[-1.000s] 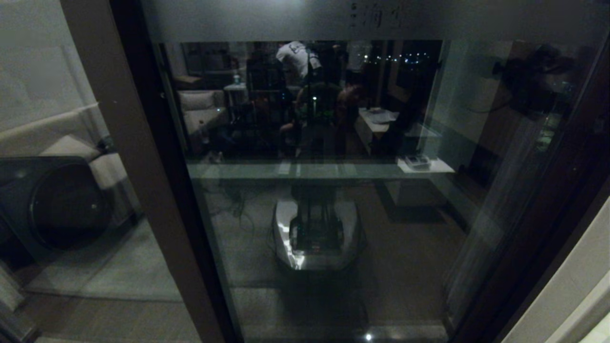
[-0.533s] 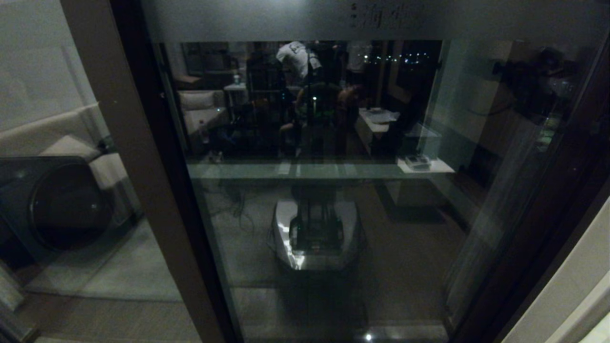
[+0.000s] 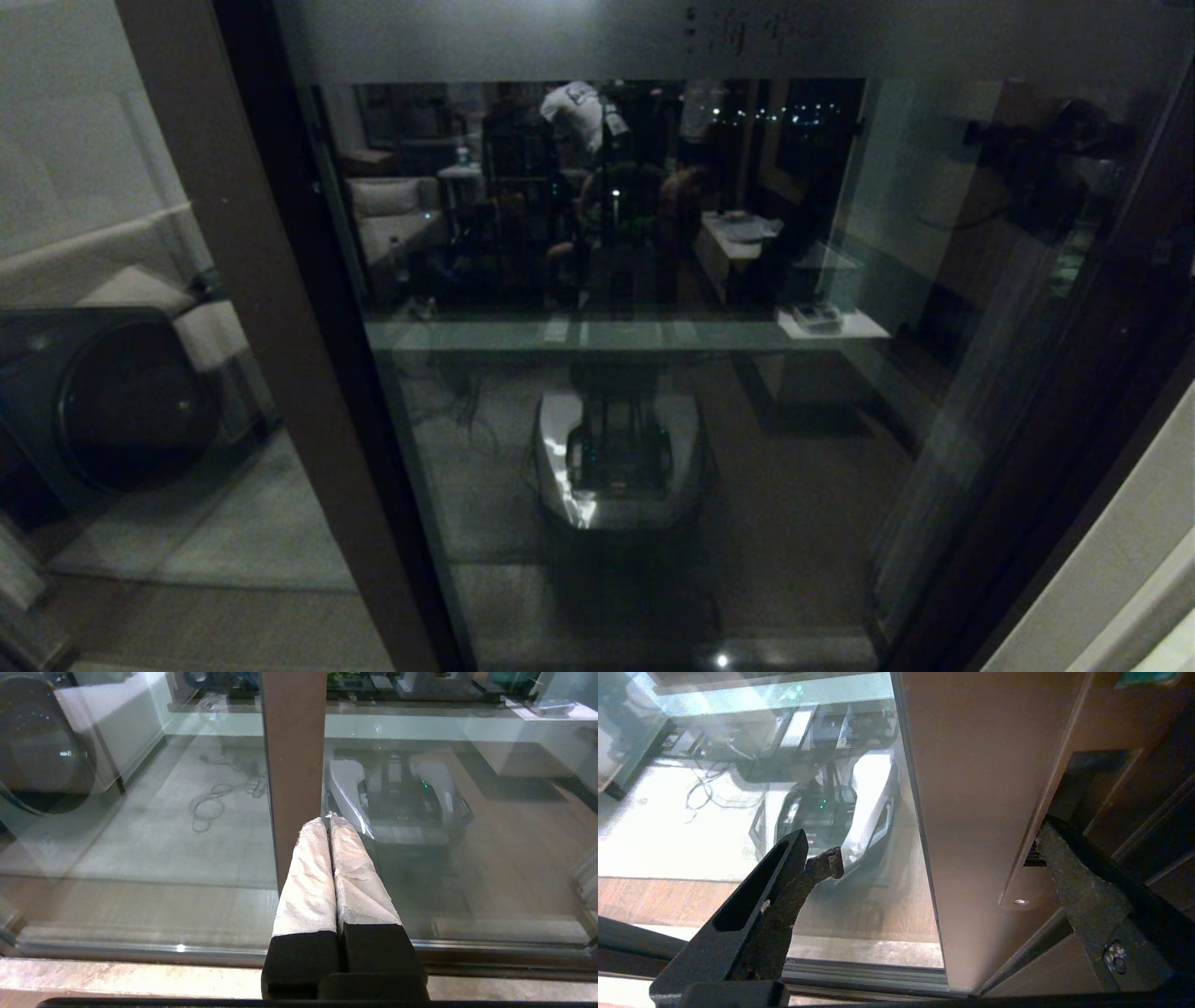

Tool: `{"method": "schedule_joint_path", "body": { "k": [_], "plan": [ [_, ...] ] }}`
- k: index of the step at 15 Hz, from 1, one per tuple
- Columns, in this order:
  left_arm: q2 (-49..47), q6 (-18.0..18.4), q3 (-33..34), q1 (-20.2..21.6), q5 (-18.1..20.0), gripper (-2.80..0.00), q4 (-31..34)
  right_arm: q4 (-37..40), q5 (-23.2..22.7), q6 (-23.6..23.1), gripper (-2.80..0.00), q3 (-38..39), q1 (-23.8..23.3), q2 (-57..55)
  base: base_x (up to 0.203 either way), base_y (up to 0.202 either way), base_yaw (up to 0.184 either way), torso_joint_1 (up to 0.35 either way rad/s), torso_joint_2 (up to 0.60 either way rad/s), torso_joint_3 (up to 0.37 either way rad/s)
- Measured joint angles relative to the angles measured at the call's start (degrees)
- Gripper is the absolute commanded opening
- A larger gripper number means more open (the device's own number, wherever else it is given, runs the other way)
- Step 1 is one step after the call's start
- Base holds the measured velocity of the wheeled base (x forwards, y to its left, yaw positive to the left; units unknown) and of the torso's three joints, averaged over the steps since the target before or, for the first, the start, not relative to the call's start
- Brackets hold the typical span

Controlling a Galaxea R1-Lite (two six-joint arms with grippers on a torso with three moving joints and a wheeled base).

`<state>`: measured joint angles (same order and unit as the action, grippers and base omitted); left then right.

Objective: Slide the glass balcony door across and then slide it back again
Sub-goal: Open the slid door

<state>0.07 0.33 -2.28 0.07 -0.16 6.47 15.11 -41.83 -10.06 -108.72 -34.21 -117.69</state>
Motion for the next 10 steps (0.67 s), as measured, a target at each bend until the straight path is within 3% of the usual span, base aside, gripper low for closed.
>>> {"method": "schedule_joint_path", "body": {
  "k": [10],
  "plan": [
    [0.0,0.0,0.0,0.0,0.02,-2.8,0.0,-0.24,-0.36,-0.41,0.0,2.95,1.25,1.58,0.0,0.0,0.0,0.0,0.0,0.0]
  ]
}}
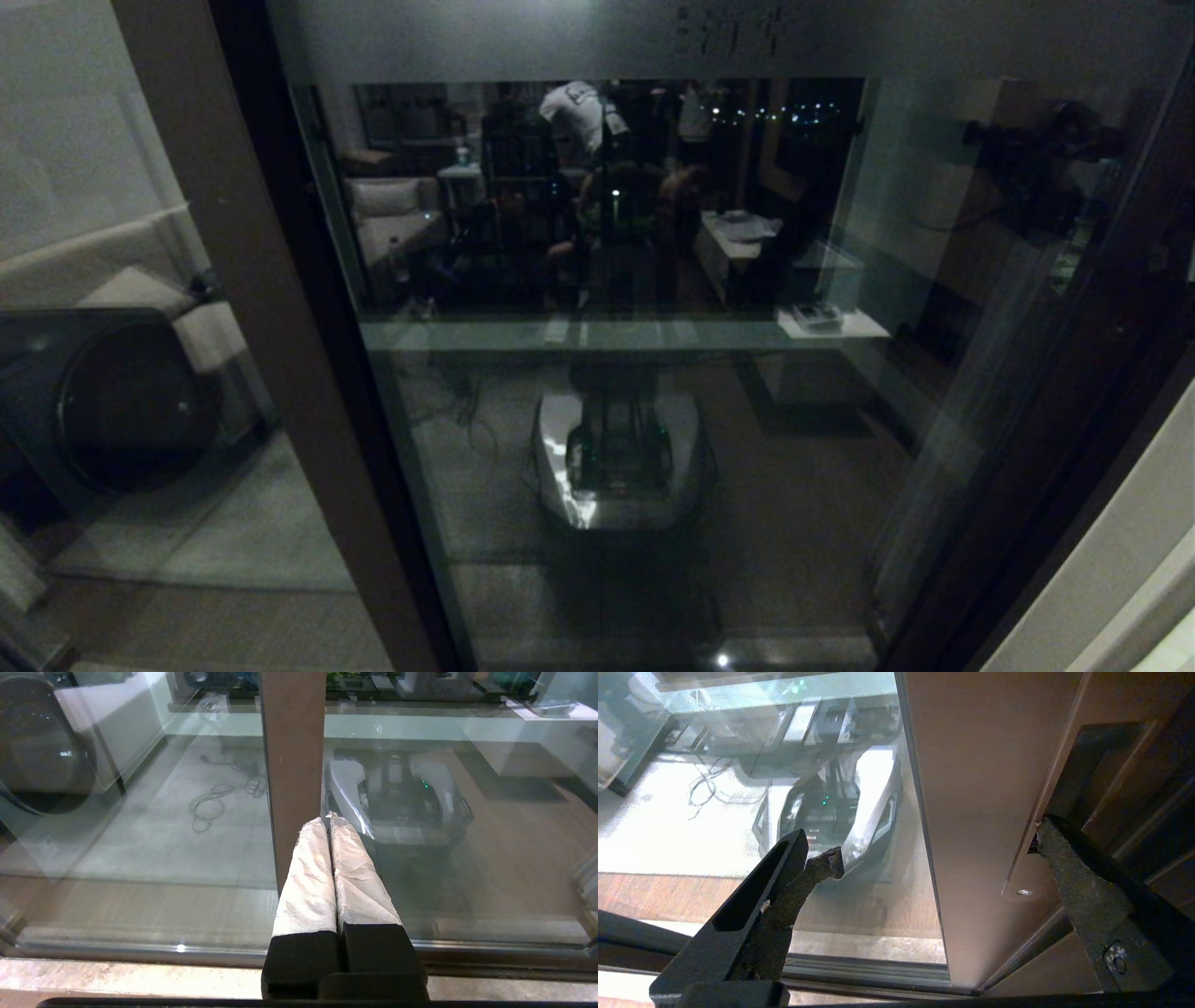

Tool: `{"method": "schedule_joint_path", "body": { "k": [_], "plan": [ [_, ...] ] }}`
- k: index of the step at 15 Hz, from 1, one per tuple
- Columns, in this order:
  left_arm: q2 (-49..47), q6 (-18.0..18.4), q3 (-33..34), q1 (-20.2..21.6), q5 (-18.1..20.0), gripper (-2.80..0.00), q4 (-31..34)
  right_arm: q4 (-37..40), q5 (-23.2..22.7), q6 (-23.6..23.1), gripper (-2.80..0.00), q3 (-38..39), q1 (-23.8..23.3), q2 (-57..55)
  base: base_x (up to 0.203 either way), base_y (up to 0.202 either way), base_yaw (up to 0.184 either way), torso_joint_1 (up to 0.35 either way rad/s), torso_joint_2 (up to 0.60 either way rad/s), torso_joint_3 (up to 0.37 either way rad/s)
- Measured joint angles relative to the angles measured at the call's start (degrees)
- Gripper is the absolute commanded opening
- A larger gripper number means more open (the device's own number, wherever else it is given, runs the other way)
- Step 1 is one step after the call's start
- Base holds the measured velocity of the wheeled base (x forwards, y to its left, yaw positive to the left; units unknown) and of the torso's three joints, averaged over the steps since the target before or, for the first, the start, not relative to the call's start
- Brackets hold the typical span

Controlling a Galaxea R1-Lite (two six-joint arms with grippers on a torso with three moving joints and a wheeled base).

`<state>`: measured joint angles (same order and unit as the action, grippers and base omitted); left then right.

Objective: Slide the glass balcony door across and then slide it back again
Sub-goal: Open the slid door

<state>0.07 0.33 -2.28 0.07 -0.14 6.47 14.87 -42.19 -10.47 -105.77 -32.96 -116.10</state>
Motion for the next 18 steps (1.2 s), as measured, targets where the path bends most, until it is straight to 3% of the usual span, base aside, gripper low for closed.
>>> {"method": "schedule_joint_path", "body": {
  "k": [18],
  "plan": [
    [0.0,0.01,0.0,0.02,-0.01,-2.8,0.01,-0.33,-2.53,0.02,0.0,3.62,0.89,3.34,0.0,0.0,0.0,0.0,0.0,0.0]
  ]
}}
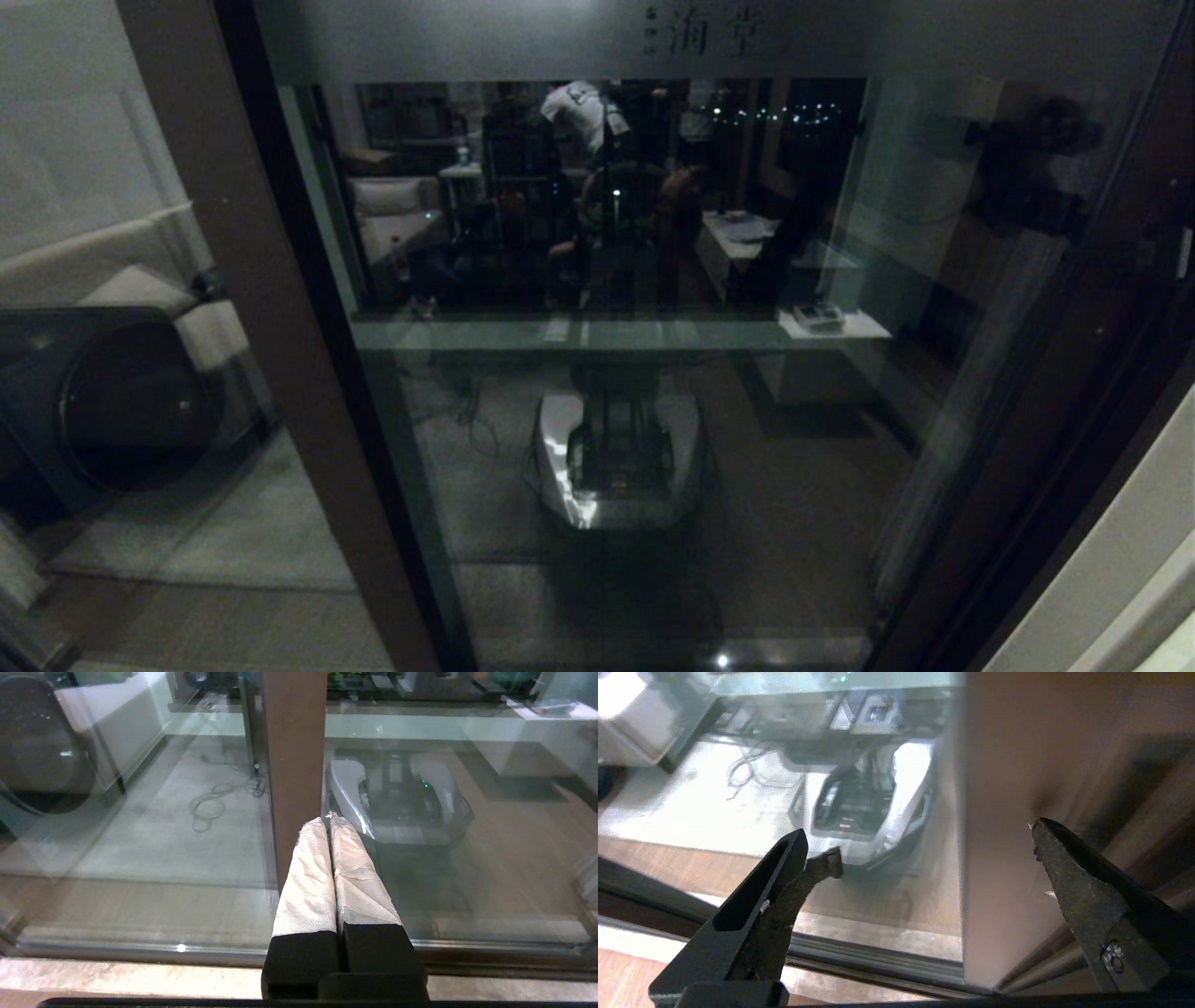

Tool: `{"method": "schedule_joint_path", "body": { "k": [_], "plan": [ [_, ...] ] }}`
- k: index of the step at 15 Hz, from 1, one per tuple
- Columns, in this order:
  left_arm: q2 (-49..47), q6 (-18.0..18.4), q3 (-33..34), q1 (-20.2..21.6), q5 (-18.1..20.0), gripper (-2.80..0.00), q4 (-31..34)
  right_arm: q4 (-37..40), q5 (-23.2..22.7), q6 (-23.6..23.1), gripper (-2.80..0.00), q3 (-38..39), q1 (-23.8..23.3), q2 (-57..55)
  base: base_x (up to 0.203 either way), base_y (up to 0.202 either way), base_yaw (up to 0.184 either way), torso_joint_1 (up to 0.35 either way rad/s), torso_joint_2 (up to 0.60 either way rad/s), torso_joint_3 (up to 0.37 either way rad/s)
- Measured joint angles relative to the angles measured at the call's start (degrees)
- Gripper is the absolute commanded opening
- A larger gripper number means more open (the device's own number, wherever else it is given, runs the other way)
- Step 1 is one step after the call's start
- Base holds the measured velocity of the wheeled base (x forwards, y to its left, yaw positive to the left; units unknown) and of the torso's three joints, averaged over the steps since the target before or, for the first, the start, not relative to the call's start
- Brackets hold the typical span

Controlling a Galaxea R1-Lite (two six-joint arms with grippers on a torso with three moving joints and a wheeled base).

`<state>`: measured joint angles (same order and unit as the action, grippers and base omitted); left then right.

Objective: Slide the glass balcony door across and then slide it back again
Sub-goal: Open the slid door

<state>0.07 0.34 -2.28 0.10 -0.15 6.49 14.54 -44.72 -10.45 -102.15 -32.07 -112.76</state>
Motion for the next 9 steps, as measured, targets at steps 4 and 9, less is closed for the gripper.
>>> {"method": "schedule_joint_path", "body": {
  "k": [4,9],
  "plan": [
    [0.0,-0.01,0.0,-0.02,-0.01,-2.8,-0.01,-0.02,-1.38,0.04,0.0,0.0,-1.36,1.21,0.0,0.0,0.0,0.0,0.0,0.0],
    [0.0,-0.01,0.0,-0.02,-0.01,-2.8,0.01,-0.11,-1.99,-0.18,0.0,0.33,-3.78,2.9,0.0,0.0,0.0,0.0,0.0,0.0]
  ]
}}
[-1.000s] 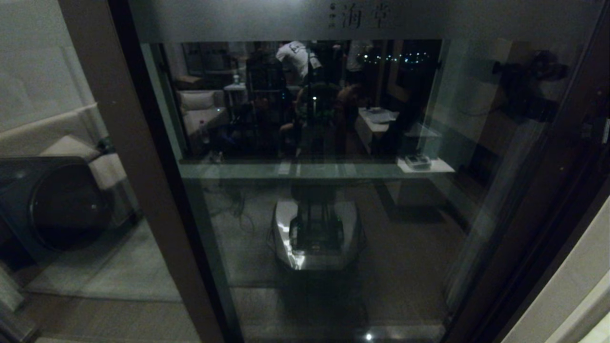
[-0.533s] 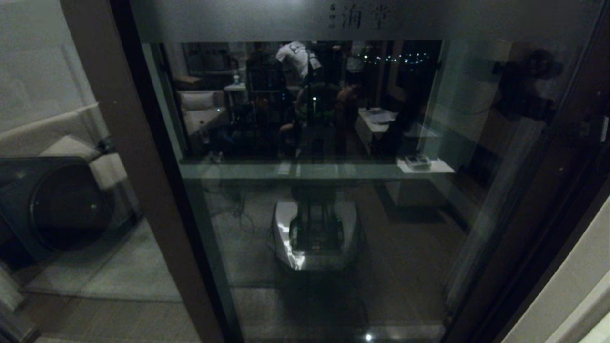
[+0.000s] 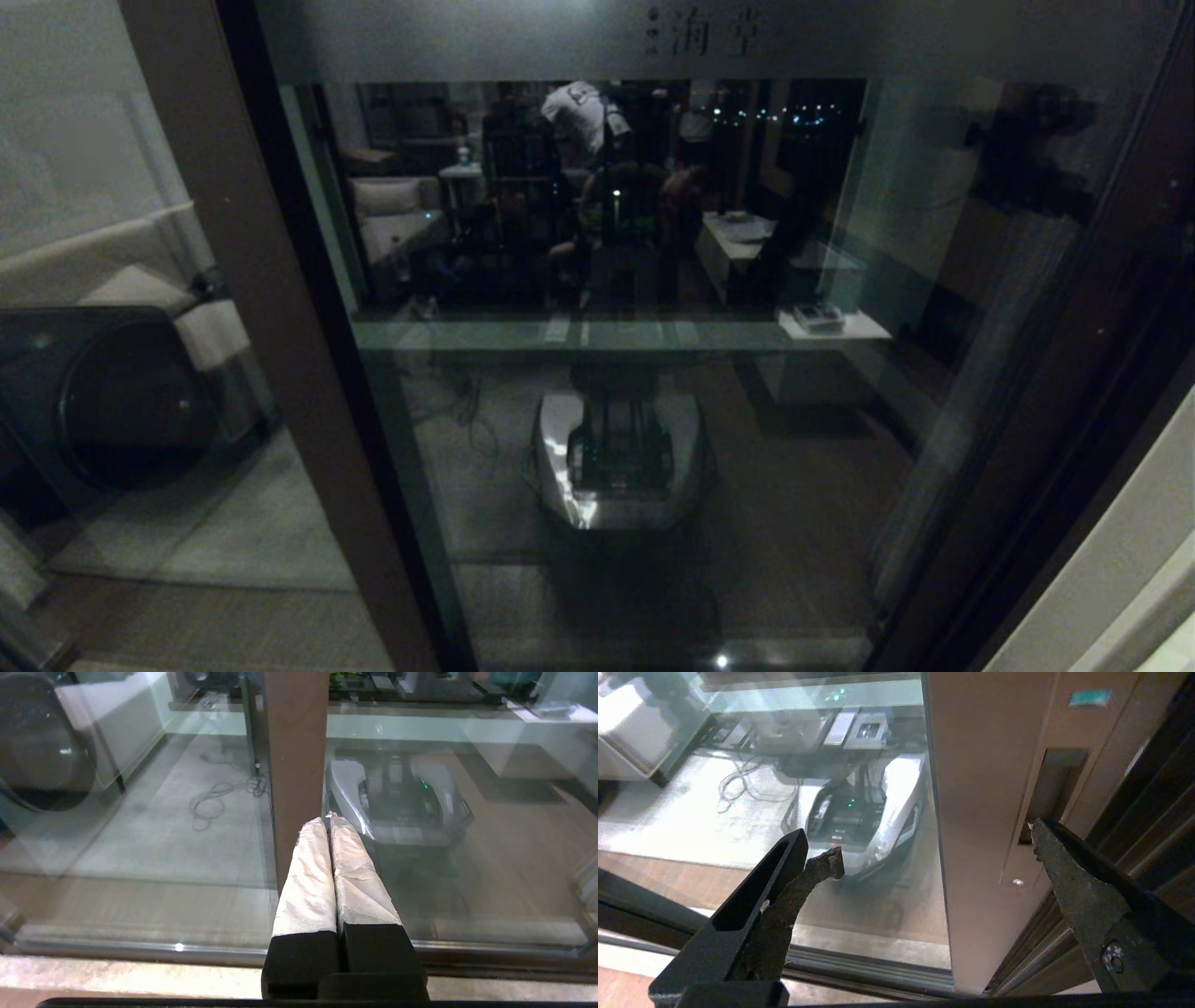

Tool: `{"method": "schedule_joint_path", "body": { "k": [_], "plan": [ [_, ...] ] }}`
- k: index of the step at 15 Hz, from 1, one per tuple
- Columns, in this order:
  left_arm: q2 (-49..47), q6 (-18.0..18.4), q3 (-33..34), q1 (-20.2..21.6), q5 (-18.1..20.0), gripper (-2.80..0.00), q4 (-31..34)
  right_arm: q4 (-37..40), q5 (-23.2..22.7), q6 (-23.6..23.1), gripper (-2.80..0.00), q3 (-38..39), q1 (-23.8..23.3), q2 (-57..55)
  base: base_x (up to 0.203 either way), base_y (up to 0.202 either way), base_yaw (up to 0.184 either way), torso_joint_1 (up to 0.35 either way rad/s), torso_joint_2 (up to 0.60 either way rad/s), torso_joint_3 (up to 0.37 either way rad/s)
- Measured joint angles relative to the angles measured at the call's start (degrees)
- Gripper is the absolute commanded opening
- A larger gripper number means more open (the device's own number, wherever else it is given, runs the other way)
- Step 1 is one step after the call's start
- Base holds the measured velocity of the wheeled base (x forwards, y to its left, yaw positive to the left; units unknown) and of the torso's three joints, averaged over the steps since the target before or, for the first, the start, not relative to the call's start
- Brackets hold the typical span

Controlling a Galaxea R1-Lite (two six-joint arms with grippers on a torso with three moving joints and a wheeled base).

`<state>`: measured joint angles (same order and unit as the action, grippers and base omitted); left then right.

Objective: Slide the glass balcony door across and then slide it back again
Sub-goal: Open the slid door

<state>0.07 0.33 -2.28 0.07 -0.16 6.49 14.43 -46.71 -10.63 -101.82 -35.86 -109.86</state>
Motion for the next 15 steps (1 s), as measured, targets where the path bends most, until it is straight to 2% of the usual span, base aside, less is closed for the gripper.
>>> {"method": "schedule_joint_path", "body": {
  "k": [15],
  "plan": [
    [0.0,0.0,0.0,0.0,0.02,-2.8,-0.02,-0.52,-0.02,0.68,0.0,-4.52,0.61,-5.69,0.0,0.0,0.0,0.0,0.0,0.0]
  ]
}}
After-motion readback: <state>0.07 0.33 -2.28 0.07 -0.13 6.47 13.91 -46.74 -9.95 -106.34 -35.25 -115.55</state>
